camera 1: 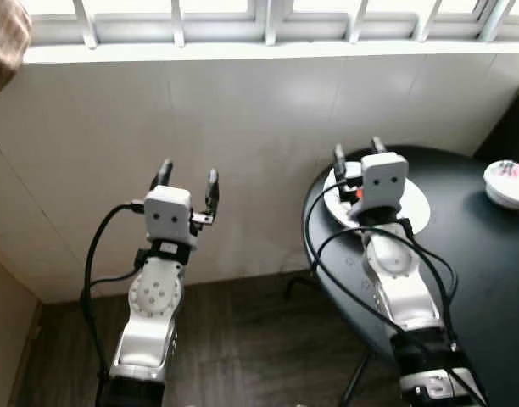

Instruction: Kitchen organization

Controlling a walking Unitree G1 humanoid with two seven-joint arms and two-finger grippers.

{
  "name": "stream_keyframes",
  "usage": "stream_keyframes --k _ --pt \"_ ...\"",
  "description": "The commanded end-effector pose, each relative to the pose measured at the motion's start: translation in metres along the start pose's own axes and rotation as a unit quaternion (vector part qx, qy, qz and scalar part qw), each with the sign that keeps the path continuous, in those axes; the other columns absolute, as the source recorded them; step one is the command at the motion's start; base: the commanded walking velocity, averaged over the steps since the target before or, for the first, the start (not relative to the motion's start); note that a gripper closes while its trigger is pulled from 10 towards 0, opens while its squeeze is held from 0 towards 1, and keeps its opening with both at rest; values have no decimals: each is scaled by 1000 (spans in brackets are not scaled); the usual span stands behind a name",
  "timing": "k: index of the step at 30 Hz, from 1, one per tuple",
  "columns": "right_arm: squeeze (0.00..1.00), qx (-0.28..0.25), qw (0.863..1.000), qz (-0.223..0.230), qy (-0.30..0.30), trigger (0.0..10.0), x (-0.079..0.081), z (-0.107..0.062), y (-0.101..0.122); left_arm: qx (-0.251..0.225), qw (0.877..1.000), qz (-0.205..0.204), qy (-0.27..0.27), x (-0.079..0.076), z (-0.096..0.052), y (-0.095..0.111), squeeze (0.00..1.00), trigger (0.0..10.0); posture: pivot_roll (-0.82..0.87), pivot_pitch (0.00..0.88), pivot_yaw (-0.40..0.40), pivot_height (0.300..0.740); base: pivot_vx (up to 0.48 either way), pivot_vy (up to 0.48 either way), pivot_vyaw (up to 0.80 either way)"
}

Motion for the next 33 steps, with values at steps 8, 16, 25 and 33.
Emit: stream_keyframes --k 8,16,25,33 --pt "0 4 1000 -10 1 10000 3 1 -1 -1 1000 -2 5 3 1 0 0 10000 47 0 -45 740 0 0 0" --pt "0 6 1000 -12 -2 10000 2 2 -1 0 1000 1 9 6 1 0 0 10000 48 2 -47 740 62 0 0" --pt "0 6 1000 -15 -5 10000 1 3 -1 0 1000 1 8 5 2 0 0 10000 45 5 -47 740 260 0 0" --pt "0 7 1000 -17 -4 10000 1 3 -1 0 1000 1 8 5 2 1 0 10000 46 9 -47 740 251 0 0"
Point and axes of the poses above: a point about 5 cm out from each wrist's last joint towards the gripper, its own z axis pointing out of the wrist towards the gripper, its own y axis along the axis of the wrist's last joint, x = y × z, the point moved 2 cm from there along z, pointing out of the wrist towards the gripper, and after that the axes turned 8 degrees about z, right-handed, at the moved point
